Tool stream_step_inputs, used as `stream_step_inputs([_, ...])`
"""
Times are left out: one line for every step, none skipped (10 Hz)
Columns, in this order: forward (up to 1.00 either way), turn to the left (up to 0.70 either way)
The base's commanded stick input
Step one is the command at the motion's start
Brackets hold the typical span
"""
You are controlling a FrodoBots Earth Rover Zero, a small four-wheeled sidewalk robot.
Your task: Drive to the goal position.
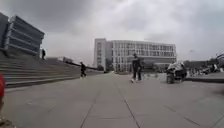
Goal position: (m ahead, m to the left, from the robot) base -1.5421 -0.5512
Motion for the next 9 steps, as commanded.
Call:
stream_step_inputs([0.70, 0.00])
stream_step_inputs([0.70, 0.00])
stream_step_inputs([0.70, 0.00])
stream_step_inputs([0.70, 0.00])
stream_step_inputs([0.70, 0.00])
stream_step_inputs([0.70, 0.00])
stream_step_inputs([0.70, 0.00])
stream_step_inputs([0.70, 0.00])
stream_step_inputs([0.70, 0.00])
